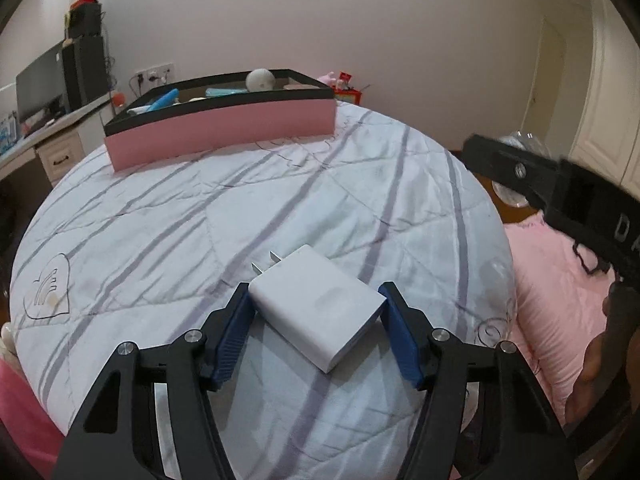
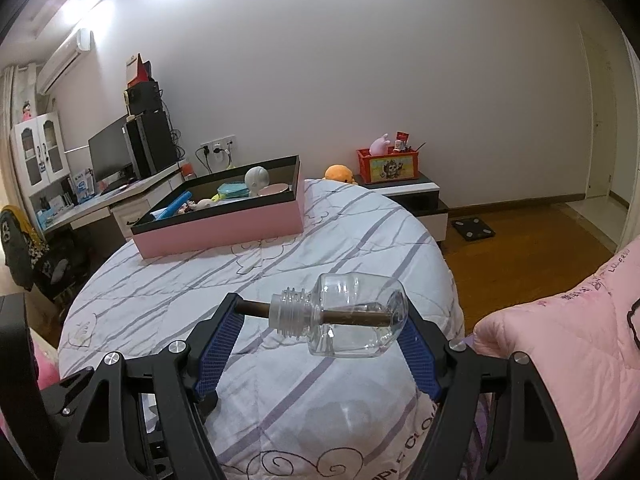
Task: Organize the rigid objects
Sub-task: 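Carry the charger and glass bottle over the pink box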
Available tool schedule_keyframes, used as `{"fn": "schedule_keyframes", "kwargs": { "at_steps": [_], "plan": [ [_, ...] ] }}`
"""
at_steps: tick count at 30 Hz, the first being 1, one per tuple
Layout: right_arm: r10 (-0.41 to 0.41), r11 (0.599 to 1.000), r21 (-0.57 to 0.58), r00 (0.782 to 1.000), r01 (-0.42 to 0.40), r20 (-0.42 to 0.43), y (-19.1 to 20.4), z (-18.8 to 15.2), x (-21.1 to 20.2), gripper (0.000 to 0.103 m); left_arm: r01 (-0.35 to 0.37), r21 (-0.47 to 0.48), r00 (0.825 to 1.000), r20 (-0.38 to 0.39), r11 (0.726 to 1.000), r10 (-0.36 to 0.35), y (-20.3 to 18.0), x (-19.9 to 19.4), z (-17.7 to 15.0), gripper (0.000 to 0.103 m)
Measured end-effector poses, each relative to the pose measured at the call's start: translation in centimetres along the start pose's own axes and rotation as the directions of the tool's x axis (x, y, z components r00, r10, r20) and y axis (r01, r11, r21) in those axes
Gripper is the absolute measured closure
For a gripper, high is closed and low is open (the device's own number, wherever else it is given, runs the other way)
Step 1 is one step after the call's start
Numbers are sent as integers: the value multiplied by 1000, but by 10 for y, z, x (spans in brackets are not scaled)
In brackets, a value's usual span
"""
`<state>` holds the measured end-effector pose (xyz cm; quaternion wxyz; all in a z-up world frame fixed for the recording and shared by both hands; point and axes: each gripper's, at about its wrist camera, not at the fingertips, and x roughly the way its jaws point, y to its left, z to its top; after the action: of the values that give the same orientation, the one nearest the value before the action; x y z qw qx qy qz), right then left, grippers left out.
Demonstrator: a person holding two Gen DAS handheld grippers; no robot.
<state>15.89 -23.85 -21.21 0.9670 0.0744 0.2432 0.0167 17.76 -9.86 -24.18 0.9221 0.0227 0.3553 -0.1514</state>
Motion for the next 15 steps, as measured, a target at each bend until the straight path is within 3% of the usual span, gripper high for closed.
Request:
{"fn": "schedule_keyframes", "kwargs": {
  "at_steps": [8,15],
  "plan": [
    [28,999,-32,1000,-27,13,19,12,6,27,-66,-36,994,79,997,69,31,-17,32,39],
    [59,995,-83,996,-53,74,46,38,-3,27,-160,-66,960,223,985,171,57,-54,71,39]
  ]
}}
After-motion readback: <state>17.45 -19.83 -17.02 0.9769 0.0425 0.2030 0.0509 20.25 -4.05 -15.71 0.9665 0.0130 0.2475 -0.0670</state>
